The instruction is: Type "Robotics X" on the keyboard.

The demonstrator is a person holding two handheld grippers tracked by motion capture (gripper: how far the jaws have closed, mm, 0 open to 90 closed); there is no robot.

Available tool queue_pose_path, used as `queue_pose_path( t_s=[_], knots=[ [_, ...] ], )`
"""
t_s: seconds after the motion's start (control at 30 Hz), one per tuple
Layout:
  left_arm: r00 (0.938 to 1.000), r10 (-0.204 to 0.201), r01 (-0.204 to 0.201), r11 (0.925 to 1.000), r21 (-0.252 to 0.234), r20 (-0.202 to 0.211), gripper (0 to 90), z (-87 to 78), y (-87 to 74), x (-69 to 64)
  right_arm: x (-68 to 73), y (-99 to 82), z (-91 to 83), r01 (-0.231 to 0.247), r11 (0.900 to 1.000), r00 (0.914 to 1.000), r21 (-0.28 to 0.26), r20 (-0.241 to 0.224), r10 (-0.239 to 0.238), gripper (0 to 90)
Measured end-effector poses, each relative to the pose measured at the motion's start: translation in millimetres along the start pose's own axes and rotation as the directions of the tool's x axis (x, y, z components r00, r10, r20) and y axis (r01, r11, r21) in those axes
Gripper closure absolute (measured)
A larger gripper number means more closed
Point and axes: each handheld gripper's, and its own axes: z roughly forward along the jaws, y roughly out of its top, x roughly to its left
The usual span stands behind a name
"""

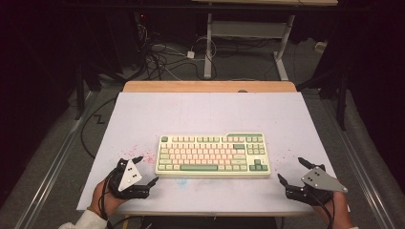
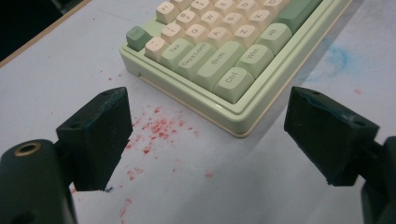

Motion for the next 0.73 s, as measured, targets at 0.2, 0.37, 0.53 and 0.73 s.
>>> queue_pose_path(
  t_s=[0.2,0.37,0.53,0.73],
  knots=[
    [0.9999,-0.007,0.007,1.0,-0.002,0.009,14.8,-0.3,0.4,-1.1,0.2,0.3,-1.3,0.001,1.0,1.0,-0.002,0.004,-0.001,16.9],
    [0.9999,-0.004,0.004,1.0,0.006,0.013,14.8,1.9,0.6,-1.1,0.6,0.2,-1.0,-0.001,1.0,1.0,0.0,0.005,0.001,16.8],
    [0.9999,-0.007,0.007,0.9999,0.015,0.015,14.8,3.5,0.6,-0.6,-0.6,-1.0,0.7,-0.003,0.9999,1.0,0.01,0.005,0.003,16.9],
    [1.0,-0.003,0.003,0.9999,0.011,0.008,14.8,3.2,3.1,-0.8,-0.8,-1.6,-0.4,-0.015,0.9999,0.9999,0.008,0.006,0.015,16.8]
  ],
)
